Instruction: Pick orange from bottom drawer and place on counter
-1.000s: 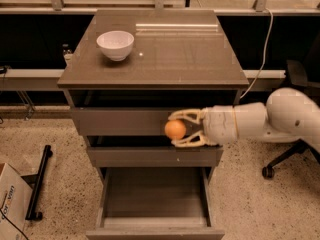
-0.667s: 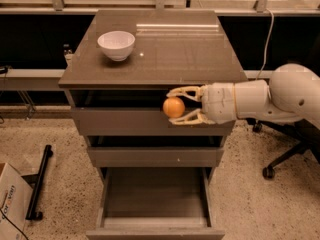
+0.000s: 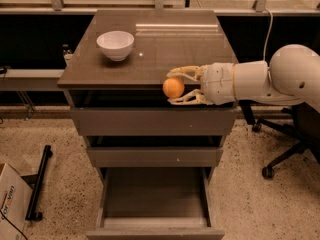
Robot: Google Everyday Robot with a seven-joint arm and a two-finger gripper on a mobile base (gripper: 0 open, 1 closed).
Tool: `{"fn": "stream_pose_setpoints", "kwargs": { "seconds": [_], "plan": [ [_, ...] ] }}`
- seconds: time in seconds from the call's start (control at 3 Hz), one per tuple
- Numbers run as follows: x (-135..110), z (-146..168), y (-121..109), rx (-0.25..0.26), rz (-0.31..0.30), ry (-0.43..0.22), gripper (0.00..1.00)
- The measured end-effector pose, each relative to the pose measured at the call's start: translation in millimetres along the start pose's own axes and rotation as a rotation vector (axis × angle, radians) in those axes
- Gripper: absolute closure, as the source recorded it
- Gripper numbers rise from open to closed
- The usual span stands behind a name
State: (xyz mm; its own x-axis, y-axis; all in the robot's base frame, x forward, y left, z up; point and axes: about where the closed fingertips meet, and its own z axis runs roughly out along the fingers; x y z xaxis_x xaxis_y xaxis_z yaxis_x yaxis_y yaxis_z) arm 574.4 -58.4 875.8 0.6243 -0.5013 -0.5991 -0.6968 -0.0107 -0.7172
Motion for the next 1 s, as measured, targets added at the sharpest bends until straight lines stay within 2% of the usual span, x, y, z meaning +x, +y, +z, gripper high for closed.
{"fn": "stream_pose_setpoints", "kwargs": {
  "seconds": [0.33, 0.67, 1.0],
  "plan": [
    [1.2, -5.2, -3.1, 0.038, 0.026, 0.014, 1.00],
    [3.6, -20.9, -20.8, 0.127, 0.041, 0.032, 1.00],
    [11.1, -34.7, -45.3, 0.193, 0.046, 0.039, 1.00]
  ]
}}
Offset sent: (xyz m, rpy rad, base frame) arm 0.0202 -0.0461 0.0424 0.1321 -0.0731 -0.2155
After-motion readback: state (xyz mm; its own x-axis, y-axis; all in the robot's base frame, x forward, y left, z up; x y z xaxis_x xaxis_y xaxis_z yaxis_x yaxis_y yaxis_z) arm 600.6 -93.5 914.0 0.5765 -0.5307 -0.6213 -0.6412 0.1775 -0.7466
